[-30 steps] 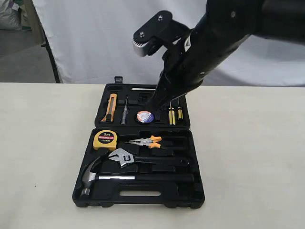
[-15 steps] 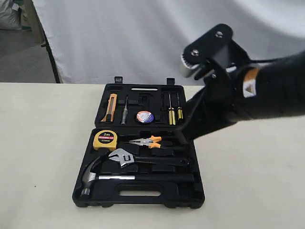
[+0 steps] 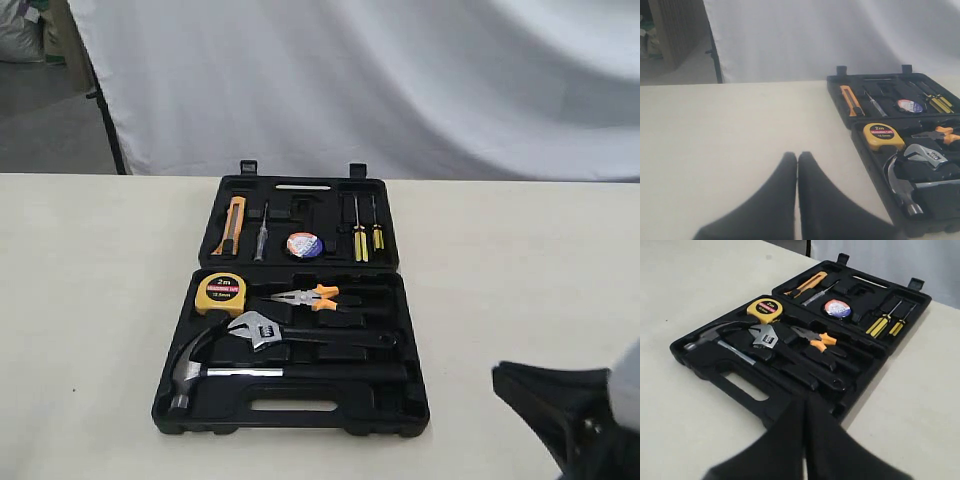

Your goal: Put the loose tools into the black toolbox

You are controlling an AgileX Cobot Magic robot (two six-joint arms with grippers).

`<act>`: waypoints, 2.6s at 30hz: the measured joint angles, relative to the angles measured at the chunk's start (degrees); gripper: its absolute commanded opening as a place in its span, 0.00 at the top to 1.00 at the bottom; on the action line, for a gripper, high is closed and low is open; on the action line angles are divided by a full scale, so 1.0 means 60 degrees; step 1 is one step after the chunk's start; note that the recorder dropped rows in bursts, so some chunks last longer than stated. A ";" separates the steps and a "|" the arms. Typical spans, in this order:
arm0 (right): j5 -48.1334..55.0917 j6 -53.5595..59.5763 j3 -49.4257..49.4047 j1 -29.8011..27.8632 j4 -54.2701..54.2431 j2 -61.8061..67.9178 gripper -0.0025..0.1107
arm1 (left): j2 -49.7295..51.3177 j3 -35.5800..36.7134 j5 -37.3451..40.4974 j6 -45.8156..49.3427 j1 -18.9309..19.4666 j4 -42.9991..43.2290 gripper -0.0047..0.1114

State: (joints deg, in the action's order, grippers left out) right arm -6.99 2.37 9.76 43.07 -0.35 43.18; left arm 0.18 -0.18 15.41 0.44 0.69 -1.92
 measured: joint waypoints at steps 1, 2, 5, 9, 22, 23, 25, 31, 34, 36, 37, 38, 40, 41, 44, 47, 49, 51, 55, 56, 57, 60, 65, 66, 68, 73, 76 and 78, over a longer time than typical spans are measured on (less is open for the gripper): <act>-0.0133 -0.0108 -0.0360 0.0000 0.0000 -0.0365 0.98 | 0.0000 0.0000 0.0000 0.0000 0.0000 0.0000 0.95; -0.0229 -0.0211 -0.0688 0.0000 0.0000 -0.0739 0.98 | 0.0000 0.0000 0.0000 0.0000 0.0000 0.0000 0.95; -0.0366 -0.0634 -0.1427 0.0000 -0.0038 -0.1752 0.98 | 0.0000 0.0000 0.0000 0.0000 0.0000 0.0000 0.95; -0.0036 -0.1391 -0.1578 0.0000 -0.0038 -0.2962 0.98 | 0.0000 0.0000 0.0000 0.0000 0.0000 0.0000 0.95; 0.0687 -0.1832 -0.1588 0.0000 -0.0038 -0.5708 0.98 | 0.0000 0.0000 0.0000 0.0000 0.0000 0.0000 0.95; 0.0687 -0.1832 -0.1588 0.0000 -0.0038 -0.5806 0.98 | 0.0000 0.0000 0.0000 0.0000 0.0000 0.0000 0.95; 0.0702 -0.1832 -0.1588 0.0000 -0.0038 -0.5929 0.98 | 0.0000 0.0000 0.0000 0.0000 0.0000 0.0000 0.95; 0.0702 -0.1832 -0.1588 -0.0125 -0.0038 -0.5988 0.98 | 0.0000 0.0000 0.0000 0.0000 0.0000 0.0000 0.95; 0.0702 -0.1832 -0.1588 -0.0728 -0.0038 -0.5988 0.98 | 0.0000 0.0000 0.0000 0.0000 0.0000 0.0000 0.95; 0.0702 -0.1866 -0.1588 -0.1438 -0.0038 -0.5988 0.98 | 0.0000 0.0000 0.0000 0.0000 0.0000 0.0000 0.95; 0.0702 -0.1927 -0.1588 -0.1850 -0.0038 -0.5988 0.98 | 0.0000 0.0000 0.0000 0.0000 0.0000 0.0000 0.95; 0.0702 -0.2036 -0.1588 -0.2281 -0.0038 -0.5988 0.98 | 0.0000 0.0000 0.0000 0.0000 0.0000 0.0000 0.95; 0.0702 -0.2282 -0.1588 -0.3071 -0.0038 -0.5988 0.98 | 0.0000 0.0000 0.0000 0.0000 0.0000 0.0000 0.95; 0.0702 -0.2405 -0.1588 -0.3498 -0.0038 -0.5988 0.98 | 0.0000 0.0000 0.0000 0.0000 0.0000 0.0000 0.95; 0.0702 -0.2575 -0.1588 -0.4541 -0.0038 -0.5988 0.98 | 0.0000 0.0000 0.0000 0.0000 0.0000 0.0000 0.95; 0.0702 -0.2642 -0.1588 -0.5241 -0.0038 -0.5988 0.98 | 0.0000 0.0000 0.0000 0.0000 0.0000 0.0000 0.95; 0.0702 -0.2661 -0.1588 -0.5449 -0.0038 -0.5988 0.98 | 0.0000 0.0000 0.0000 0.0000 0.0000 0.0000 0.95; 0.0702 -0.2661 -0.1588 -0.5574 -0.0038 -0.6046 0.98 | 0.0000 0.0000 0.0000 0.0000 0.0000 0.0000 0.95; 0.0878 -0.2661 -0.1588 -0.5572 -0.0038 -0.6526 0.98 | 0.0000 0.0000 0.0000 0.0000 0.0000 0.0000 0.95; 0.1009 -0.2661 -0.1588 -0.5577 -0.0038 -0.6723 0.98 | 0.0000 0.0000 0.0000 0.0000 0.0000 0.0000 0.95; 0.1165 -0.2661 -0.1588 -0.5577 -0.0038 -0.6914 0.98 | 0.0000 0.0000 0.0000 0.0000 0.0000 0.0000 0.95; 0.1439 -0.2661 -0.1588 -0.5577 0.0002 -0.7128 0.98 | 0.0000 0.0000 0.0000 0.0000 0.0000 0.0000 0.95; 0.1873 -0.2263 -0.1588 -0.5389 0.0058 -0.7128 0.98 | 0.0000 0.0000 0.0000 0.0000 0.0000 0.0000 0.95; 0.1927 -0.2126 -0.1588 -0.5295 0.0058 -0.7128 0.98 | 0.0000 0.0000 0.0000 0.0000 0.0000 0.0000 0.95; 0.2055 -0.1872 -0.1588 -0.5123 0.0058 -0.7128 0.98 | 0.0000 0.0000 0.0000 0.0000 0.0000 0.0000 0.95; 0.2318 -0.1123 -0.1588 -0.4767 0.0058 -0.7128 0.98 | 0.0000 0.0000 0.0000 0.0000 0.0000 0.0000 0.95; 0.2399 -0.0882 -0.1588 -0.4716 0.0058 -0.7128 0.98 | 0.0000 0.0000 0.0000 0.0000 0.0000 0.0000 0.95; 0.2399 -0.0864 -0.1588 -0.4695 0.0058 -0.7128 0.98 | 0.0000 0.0000 0.0000 0.0000 0.0000 0.0000 0.95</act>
State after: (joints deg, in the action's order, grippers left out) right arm 7.40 -2.82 0.23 14.90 0.00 0.41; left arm 0.18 -0.18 15.41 0.44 0.69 -1.92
